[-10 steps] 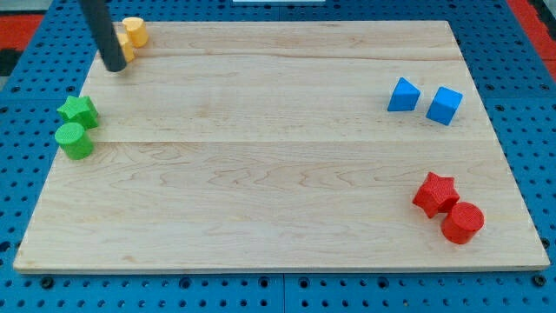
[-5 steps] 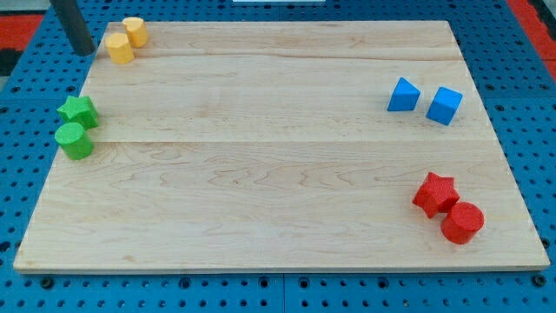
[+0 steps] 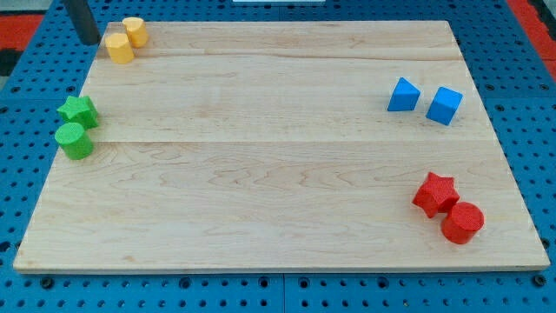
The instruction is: Move yellow hexagon down towards the center
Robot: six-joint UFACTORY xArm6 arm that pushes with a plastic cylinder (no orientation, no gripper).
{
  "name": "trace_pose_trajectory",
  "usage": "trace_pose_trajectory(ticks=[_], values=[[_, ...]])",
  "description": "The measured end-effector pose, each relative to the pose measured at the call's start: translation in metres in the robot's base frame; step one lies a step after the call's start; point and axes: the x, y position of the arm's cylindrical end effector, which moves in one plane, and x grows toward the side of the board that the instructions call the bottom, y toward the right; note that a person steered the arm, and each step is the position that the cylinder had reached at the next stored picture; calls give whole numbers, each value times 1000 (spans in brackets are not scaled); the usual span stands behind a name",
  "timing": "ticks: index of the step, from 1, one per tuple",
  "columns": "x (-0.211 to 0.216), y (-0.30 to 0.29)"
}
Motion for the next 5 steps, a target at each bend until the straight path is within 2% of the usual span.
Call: trace_pose_trajectory(ticks=[5], values=[[12,51]])
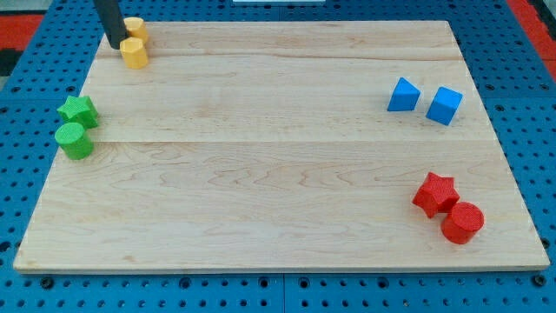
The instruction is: Move yellow hexagon down towards the center
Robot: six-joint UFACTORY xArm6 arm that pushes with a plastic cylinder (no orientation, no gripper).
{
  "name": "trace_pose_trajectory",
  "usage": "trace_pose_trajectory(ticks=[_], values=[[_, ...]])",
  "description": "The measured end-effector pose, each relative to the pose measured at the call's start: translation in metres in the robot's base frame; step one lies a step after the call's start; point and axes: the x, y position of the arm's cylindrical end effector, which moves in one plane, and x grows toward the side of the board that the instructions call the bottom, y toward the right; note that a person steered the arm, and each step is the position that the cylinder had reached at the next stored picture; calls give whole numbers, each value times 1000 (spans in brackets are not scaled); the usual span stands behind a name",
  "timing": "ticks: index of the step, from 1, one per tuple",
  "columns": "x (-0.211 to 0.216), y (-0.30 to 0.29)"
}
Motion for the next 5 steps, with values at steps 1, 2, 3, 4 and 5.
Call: trace_pose_trajectory(ticks=[1,2,3,4,5], values=[[13,14],[27,31],[41,51],[59,77],[79,105]])
